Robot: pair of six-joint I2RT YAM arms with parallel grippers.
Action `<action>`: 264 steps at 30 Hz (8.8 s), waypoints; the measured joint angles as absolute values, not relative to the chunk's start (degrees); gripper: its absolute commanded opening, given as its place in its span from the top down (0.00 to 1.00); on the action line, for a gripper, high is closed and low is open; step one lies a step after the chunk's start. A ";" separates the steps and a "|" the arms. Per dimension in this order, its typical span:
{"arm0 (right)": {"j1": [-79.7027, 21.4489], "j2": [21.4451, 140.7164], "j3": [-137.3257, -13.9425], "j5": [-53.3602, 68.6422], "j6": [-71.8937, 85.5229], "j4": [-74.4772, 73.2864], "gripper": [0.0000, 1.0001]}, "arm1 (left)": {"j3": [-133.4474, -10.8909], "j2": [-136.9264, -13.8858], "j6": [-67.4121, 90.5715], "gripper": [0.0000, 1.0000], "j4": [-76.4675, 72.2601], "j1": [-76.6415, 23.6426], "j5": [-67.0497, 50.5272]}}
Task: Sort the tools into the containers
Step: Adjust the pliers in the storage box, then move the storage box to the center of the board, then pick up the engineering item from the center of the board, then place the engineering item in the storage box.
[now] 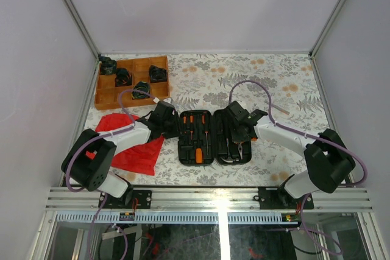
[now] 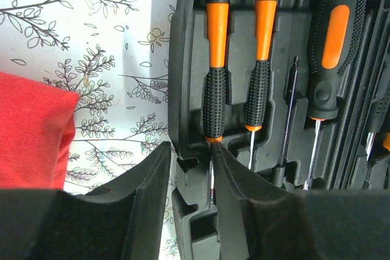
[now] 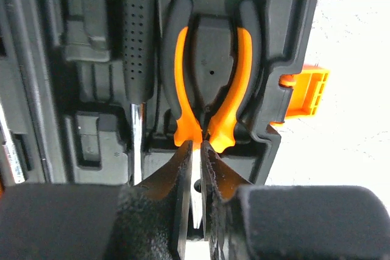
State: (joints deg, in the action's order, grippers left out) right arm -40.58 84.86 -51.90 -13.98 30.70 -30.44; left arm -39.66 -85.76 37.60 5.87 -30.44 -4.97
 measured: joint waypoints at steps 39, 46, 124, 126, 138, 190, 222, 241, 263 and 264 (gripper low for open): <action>-38.89 90.80 -53.58 -6.83 28.29 -34.54 0.78 | -39.68 -85.73 37.67 0.67 5.61 -31.18 -3.86; -39.05 82.67 -52.07 -9.47 27.83 -30.68 0.61 | -39.42 -85.43 38.06 0.67 5.58 -31.27 -3.73; 5.13 111.68 -74.78 -2.39 6.15 -21.17 0.20 | -50.87 -70.57 25.58 0.40 27.55 -29.52 4.73; 5.63 112.75 -74.83 -1.28 5.85 -21.65 0.20 | -50.87 -70.57 25.58 0.40 27.55 -29.45 4.80; 5.61 110.74 -71.99 -0.25 7.22 -21.32 0.36 | -50.87 -70.57 25.58 0.40 27.53 -29.06 4.78; 1.93 107.00 -66.59 -8.05 18.02 -20.84 0.85 | -50.87 -70.57 25.61 0.40 27.53 -28.05 3.40; -12.10 78.72 -54.98 -0.32 21.98 -21.56 1.00 | -50.87 -70.54 25.63 0.40 27.49 -25.76 1.08; -32.93 82.15 -52.53 3.40 28.56 -18.57 0.99 | -50.87 -70.54 25.65 0.40 27.44 -24.95 -1.48; -37.41 93.71 -54.94 5.72 27.99 -16.25 0.95 | -50.72 -70.54 25.65 0.40 27.18 -24.27 -2.59; -37.41 94.08 -55.27 5.65 27.81 -16.05 0.94 | -50.63 -70.54 25.65 0.40 27.18 -24.25 -2.57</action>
State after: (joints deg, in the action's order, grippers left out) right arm -37.41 94.08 -55.27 5.65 27.81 -16.05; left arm -50.63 -70.54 25.65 27.18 -24.25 -2.57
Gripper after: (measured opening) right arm 0.171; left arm 0.601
